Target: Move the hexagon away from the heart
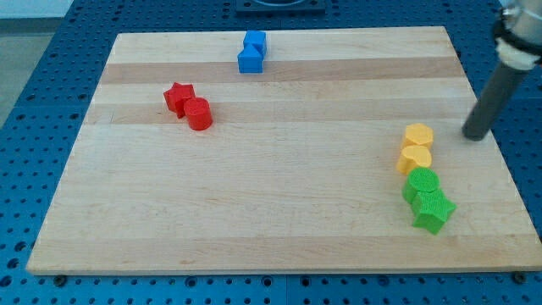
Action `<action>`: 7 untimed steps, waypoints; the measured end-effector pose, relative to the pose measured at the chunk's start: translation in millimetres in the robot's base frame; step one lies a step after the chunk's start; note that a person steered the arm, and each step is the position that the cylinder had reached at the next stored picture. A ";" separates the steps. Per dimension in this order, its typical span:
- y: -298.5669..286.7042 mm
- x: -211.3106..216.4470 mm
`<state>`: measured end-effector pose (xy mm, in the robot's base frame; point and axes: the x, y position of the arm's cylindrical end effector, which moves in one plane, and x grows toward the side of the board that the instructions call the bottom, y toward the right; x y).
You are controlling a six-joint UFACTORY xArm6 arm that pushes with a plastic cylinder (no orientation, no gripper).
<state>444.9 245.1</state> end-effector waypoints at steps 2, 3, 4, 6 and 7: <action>-171.6 26.0; -212.3 24.7; -170.0 7.8; -168.2 -33.1; -243.4 -7.9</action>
<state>436.9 1.8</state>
